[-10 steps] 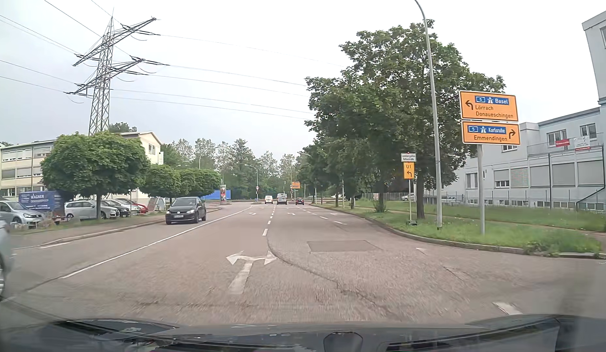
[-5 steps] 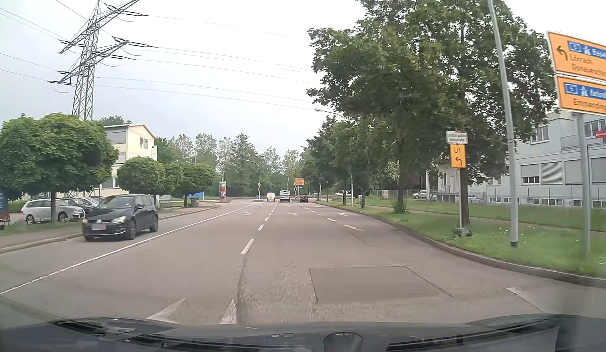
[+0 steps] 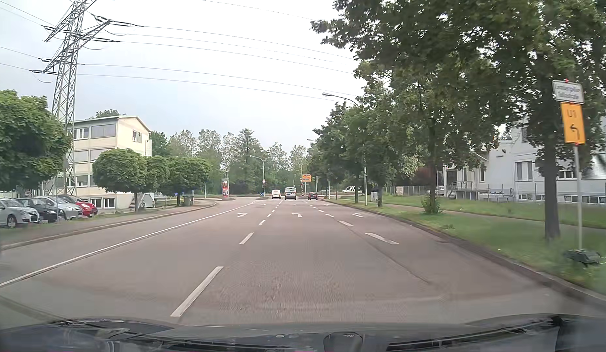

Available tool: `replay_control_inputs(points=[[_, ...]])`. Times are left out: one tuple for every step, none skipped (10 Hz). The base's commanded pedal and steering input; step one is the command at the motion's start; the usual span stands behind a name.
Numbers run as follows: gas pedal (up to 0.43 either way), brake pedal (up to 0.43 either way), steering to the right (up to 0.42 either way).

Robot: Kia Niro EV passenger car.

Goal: Follow the waypoints while adhering to traffic rules and regulations

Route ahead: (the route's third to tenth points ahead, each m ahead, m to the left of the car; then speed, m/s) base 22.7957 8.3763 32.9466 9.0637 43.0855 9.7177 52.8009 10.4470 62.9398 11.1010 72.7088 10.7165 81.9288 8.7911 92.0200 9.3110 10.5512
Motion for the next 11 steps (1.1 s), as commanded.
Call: replay_control_inputs(points=[[0.098, 0.000, -0.018], [0.098, 0.000, -0.018], [0.098, 0.000, -0.017], [0.098, 0.000, -0.017], [0.087, 0.000, -0.017], [0.087, 0.000, -0.017], [0.087, 0.000, -0.018], [0.087, 0.000, -0.018], [0.079, 0.000, -0.016], [0.067, 0.000, -0.015], [0.047, 0.000, -0.015]])
